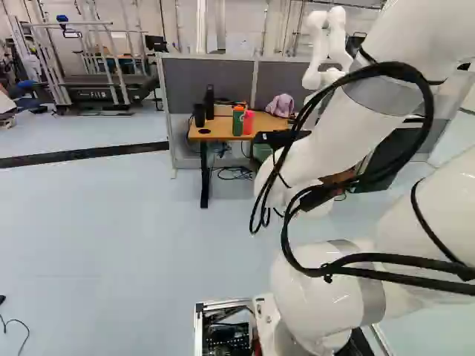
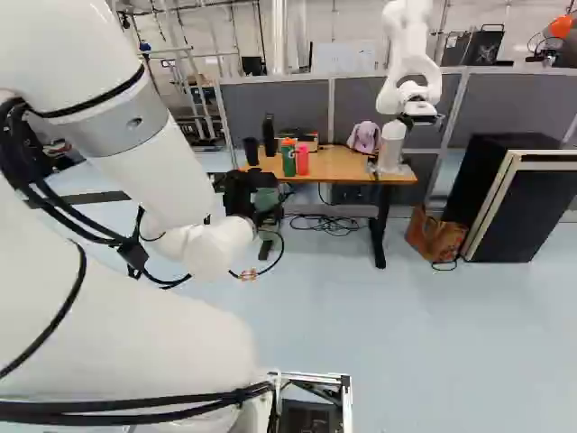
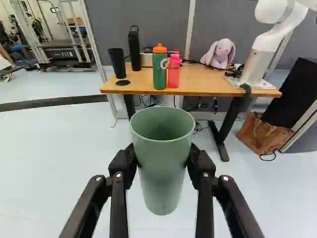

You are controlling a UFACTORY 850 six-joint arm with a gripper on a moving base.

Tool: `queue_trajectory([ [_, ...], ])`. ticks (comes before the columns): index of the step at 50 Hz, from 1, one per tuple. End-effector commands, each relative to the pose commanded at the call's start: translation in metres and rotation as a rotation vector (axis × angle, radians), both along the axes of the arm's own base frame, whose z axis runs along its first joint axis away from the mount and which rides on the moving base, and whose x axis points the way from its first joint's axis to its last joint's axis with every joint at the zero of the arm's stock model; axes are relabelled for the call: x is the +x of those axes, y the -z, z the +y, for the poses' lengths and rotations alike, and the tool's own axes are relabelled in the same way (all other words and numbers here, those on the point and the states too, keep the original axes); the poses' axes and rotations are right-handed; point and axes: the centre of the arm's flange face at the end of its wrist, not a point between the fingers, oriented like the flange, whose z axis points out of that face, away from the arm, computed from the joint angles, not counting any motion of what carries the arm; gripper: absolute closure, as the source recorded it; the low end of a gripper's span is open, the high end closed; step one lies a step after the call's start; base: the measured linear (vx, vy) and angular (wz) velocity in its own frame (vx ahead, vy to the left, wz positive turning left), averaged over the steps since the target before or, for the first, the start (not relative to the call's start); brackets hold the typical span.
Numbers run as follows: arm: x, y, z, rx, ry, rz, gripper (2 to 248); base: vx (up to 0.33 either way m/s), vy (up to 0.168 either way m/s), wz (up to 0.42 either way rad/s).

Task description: Place the green cup on the table

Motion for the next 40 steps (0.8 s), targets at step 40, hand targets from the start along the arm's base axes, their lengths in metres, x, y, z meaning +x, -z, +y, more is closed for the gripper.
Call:
queue_trajectory([
  [40, 0.0, 0.0, 0.0, 0.0, 0.0, 0.0, 128, 0.0, 0.0, 0.0],
])
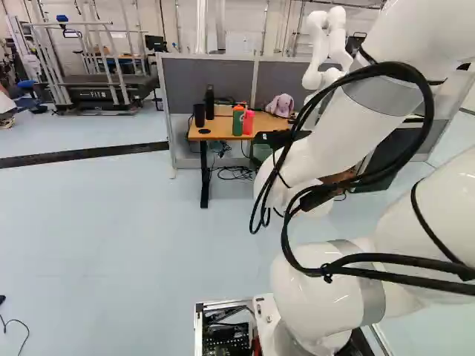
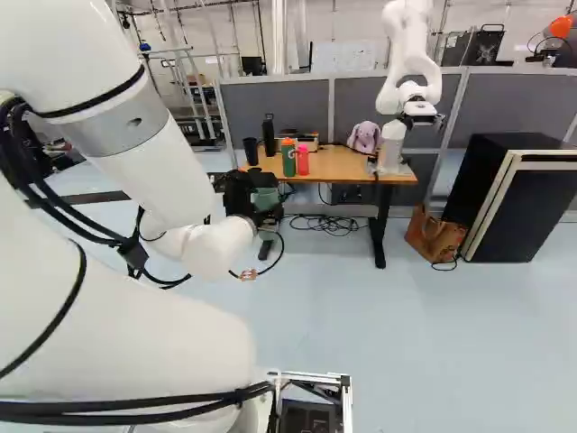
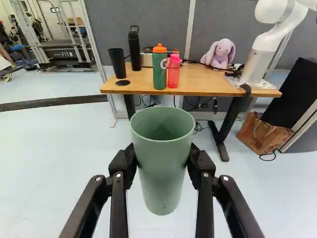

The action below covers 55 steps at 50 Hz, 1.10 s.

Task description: Place the green cup on the table

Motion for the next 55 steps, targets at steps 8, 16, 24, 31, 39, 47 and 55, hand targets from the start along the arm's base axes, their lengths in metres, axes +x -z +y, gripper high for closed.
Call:
queue_trajectory([
  [8, 0.0, 0.0, 0.0, 0.0, 0.0, 0.0, 128, 0.0, 0.0, 0.0],
  [16, 0.0, 0.0, 0.0, 0.0, 0.0, 0.0, 128, 0.0, 0.0, 0.0],
  [24, 0.0, 0.0, 0.0, 0.0, 0.0, 0.0, 128, 0.0, 0.0, 0.0],
  [31, 0.0, 0.0, 0.0, 0.0, 0.0, 0.0, 128, 0.0, 0.0, 0.0],
  [39, 0.0, 0.0, 0.0, 0.0, 0.0, 0.0, 128, 0.0, 0.0, 0.0],
  [47, 0.0, 0.0, 0.0, 0.0, 0.0, 0.0, 128, 0.038, 0.002, -0.129],
  [55, 0.0, 0.0, 0.0, 0.0, 0.0, 0.0, 128, 0.21, 0.113, -0.126],
])
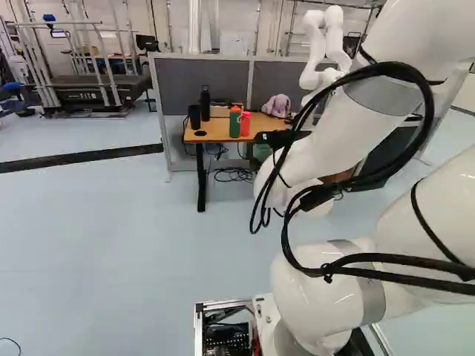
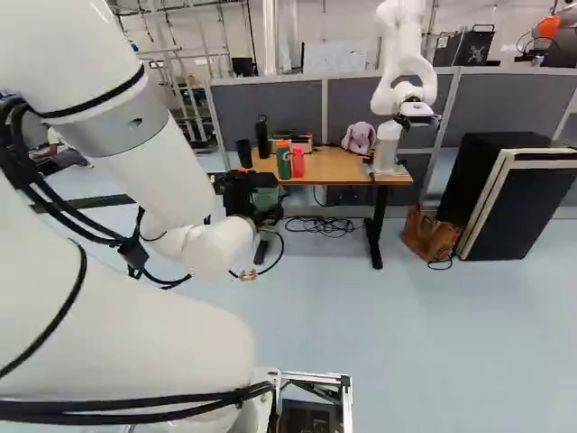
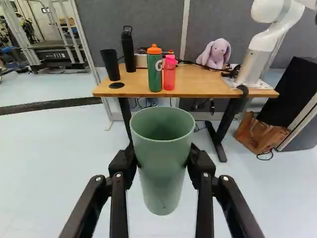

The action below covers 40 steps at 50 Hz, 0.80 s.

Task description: Place the green cup on the table

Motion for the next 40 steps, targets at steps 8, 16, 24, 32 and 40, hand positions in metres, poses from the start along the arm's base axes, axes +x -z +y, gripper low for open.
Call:
queue_trajectory([
  [8, 0.0, 0.0, 0.0, 0.0, 0.0, 0.0, 128, 0.267, 0.183, -0.092],
  [16, 0.0, 0.0, 0.0, 0.0, 0.0, 0.0, 128, 0.269, 0.238, -0.084],
  [24, 0.0, 0.0, 0.0, 0.0, 0.0, 0.0, 128, 0.275, 0.248, -0.078],
  [32, 0.0, 0.0, 0.0, 0.0, 0.0, 0.0, 128, 0.28, 0.251, -0.082],
  [40, 0.0, 0.0, 0.0, 0.0, 0.0, 0.0, 128, 0.28, 0.248, -0.066],
])
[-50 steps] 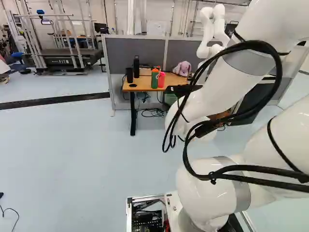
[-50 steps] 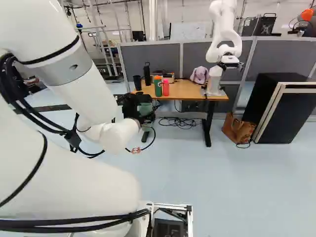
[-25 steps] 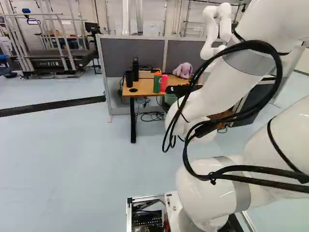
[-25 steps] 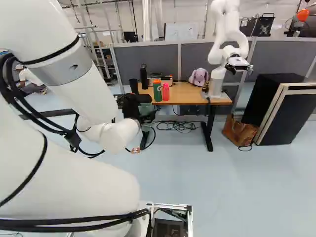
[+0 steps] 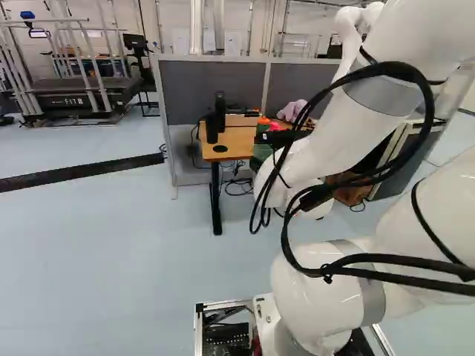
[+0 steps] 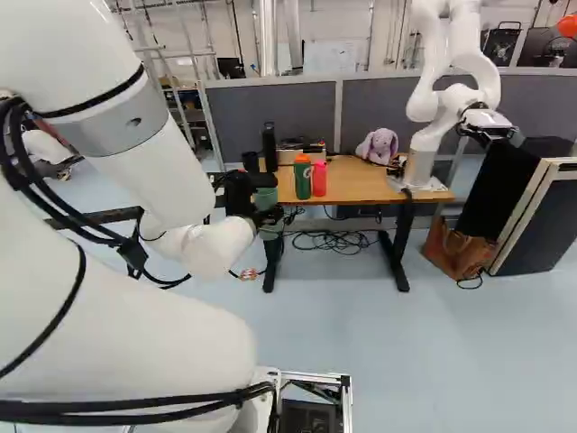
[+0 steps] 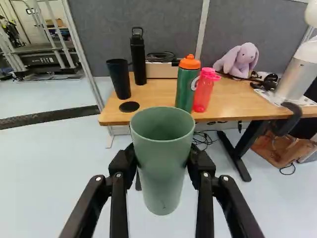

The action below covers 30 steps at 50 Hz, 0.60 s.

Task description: Place the green cup on the table

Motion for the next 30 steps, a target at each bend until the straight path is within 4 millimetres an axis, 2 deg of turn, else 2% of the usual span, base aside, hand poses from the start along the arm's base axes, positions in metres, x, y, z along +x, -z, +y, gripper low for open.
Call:
queue_trajectory([
  [9, 0.0, 0.0, 0.0, 0.0, 0.0, 0.0, 128, 0.284, 0.265, -0.066],
  [10, 0.008, -0.001, 0.003, 0.0, -0.012, 0.004, 128, 0.257, 0.224, -0.036],
  [14, 0.014, -0.002, 0.006, 0.0, -0.021, 0.007, 128, 0.186, 0.181, 0.111],
  [21, 0.025, -0.003, 0.01, 0.0, -0.035, 0.011, 128, 0.074, 0.064, 0.041],
  [30, 0.04, -0.005, 0.016, 0.0, -0.052, 0.015, 128, 0.0, 0.0, 0.0],
])
